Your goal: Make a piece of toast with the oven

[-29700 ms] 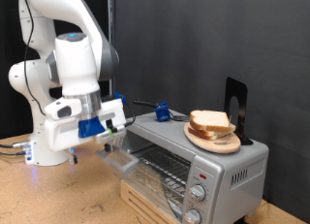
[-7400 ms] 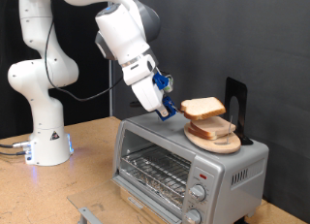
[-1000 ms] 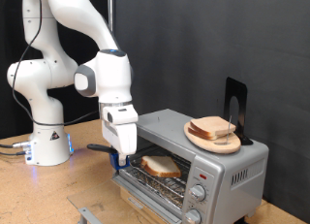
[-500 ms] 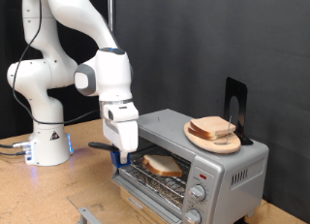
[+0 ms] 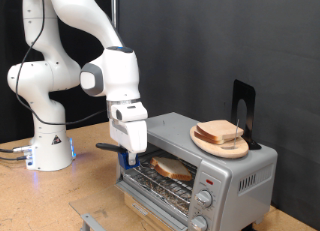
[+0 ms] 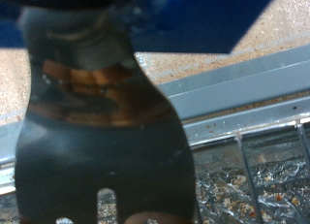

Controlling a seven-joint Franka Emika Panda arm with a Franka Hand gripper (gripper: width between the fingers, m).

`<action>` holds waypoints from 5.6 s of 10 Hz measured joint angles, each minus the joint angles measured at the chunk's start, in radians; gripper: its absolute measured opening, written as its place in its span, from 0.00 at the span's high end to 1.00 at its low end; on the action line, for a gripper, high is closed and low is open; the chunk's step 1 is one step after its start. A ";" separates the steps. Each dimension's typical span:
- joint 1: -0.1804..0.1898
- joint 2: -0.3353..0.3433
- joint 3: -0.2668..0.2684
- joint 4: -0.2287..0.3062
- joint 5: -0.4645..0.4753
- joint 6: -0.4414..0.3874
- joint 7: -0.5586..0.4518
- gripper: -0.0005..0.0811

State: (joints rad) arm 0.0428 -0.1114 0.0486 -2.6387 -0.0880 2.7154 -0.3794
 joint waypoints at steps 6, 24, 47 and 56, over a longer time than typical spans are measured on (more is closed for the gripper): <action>-0.003 -0.043 -0.070 -0.109 0.131 0.008 -0.210 0.51; -0.022 -0.417 -0.429 -0.184 0.563 -0.235 -0.671 0.51; 0.295 -0.229 0.080 -0.014 0.815 -0.028 -0.119 0.51; 0.311 -0.173 0.108 -0.018 0.941 0.068 -0.216 0.04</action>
State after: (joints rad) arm 0.3542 -0.2840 0.1568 -2.6564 0.8534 2.7835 -0.5952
